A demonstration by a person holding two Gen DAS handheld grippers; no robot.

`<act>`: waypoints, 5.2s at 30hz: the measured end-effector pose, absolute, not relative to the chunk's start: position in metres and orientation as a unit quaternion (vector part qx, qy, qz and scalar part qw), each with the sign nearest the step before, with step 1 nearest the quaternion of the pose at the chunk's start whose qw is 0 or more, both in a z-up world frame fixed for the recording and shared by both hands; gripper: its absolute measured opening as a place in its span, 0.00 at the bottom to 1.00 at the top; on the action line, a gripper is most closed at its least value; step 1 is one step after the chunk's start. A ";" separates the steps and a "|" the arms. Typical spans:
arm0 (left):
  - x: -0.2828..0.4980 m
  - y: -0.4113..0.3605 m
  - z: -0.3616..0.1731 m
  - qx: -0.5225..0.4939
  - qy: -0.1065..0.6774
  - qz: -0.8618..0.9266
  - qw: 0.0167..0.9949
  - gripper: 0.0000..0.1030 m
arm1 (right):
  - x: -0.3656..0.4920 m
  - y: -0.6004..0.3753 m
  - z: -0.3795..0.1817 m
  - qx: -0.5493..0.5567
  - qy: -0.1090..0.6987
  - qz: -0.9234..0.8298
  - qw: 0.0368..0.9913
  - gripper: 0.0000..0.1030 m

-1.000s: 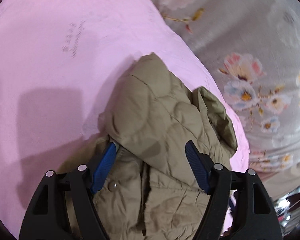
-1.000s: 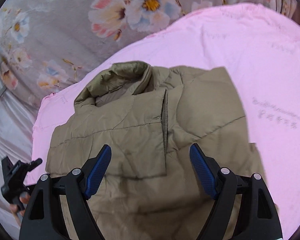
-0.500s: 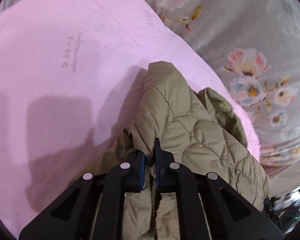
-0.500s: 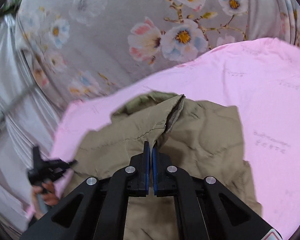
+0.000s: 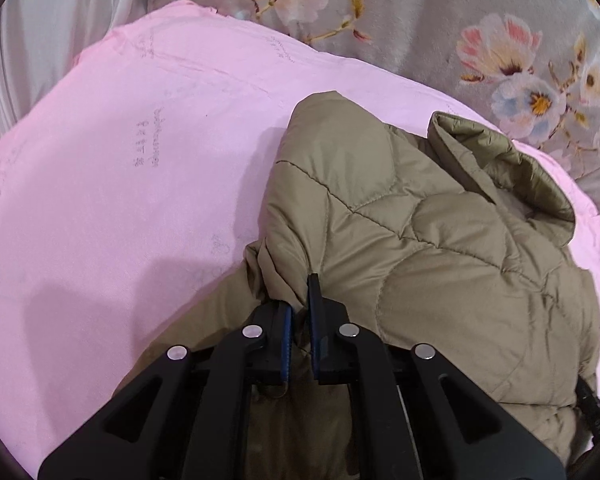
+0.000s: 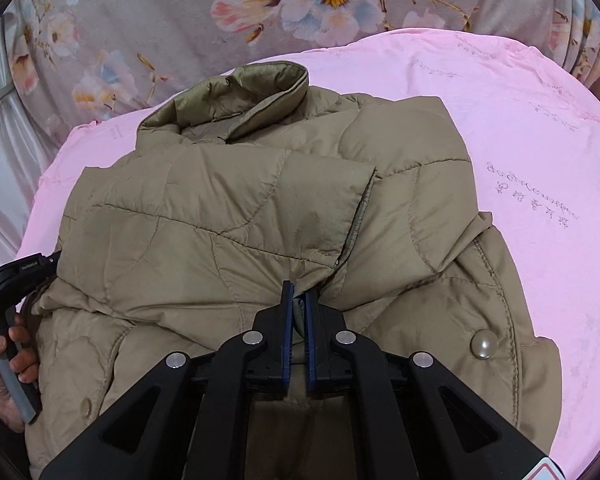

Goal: Fold large clothes

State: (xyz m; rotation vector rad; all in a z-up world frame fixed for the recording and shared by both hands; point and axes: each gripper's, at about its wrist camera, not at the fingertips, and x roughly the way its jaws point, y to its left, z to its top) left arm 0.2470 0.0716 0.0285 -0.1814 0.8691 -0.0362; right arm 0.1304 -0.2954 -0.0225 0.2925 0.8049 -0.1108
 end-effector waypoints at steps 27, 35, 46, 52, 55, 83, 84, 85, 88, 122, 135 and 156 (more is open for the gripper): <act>0.252 -0.040 0.010 0.041 0.402 -0.085 0.911 0.44 | 0.187 -0.212 -0.006 0.065 0.388 -0.011 0.919 0.40; 0.248 -0.047 -0.002 0.063 0.385 -0.073 0.918 0.44 | 0.184 -0.208 -0.013 0.047 0.379 -0.022 0.924 0.40; 0.247 -0.050 -0.004 0.078 0.384 -0.065 0.918 0.45 | 0.186 -0.210 -0.014 0.056 0.379 -0.019 0.924 0.41; 0.247 -0.049 -0.003 0.069 0.384 -0.071 0.918 0.46 | 0.188 -0.214 -0.015 0.073 0.379 -0.002 0.922 0.50; 0.248 -0.037 0.003 0.026 0.387 -0.106 0.916 0.57 | 0.186 -0.220 -0.010 0.099 0.375 0.021 0.921 0.55; 0.368 -0.067 -0.010 -0.104 0.449 -0.171 0.871 0.16 | 0.299 -0.322 -0.022 0.317 0.376 -0.004 0.871 0.01; 0.367 -0.069 -0.010 -0.098 0.447 -0.168 0.873 0.16 | 0.300 -0.320 -0.022 0.303 0.382 -0.012 0.873 0.01; 0.366 -0.071 -0.009 -0.090 0.445 -0.164 0.876 0.16 | 0.301 -0.320 -0.023 0.294 0.386 -0.018 0.874 0.00; 0.366 -0.075 -0.009 -0.075 0.443 -0.154 0.880 0.16 | 0.305 -0.318 -0.024 0.278 0.392 -0.031 0.876 0.00; 0.442 -0.055 0.003 -0.066 0.525 -0.184 0.828 0.23 | 0.342 -0.330 -0.008 0.178 0.420 0.007 0.890 0.18; 0.406 -0.074 -0.027 0.049 0.426 -0.141 0.893 0.20 | 0.334 -0.323 -0.031 0.115 0.415 -0.027 0.902 0.13; 0.407 -0.089 -0.033 0.093 0.401 -0.113 0.904 0.20 | 0.340 -0.321 -0.034 0.111 0.408 -0.033 0.906 0.13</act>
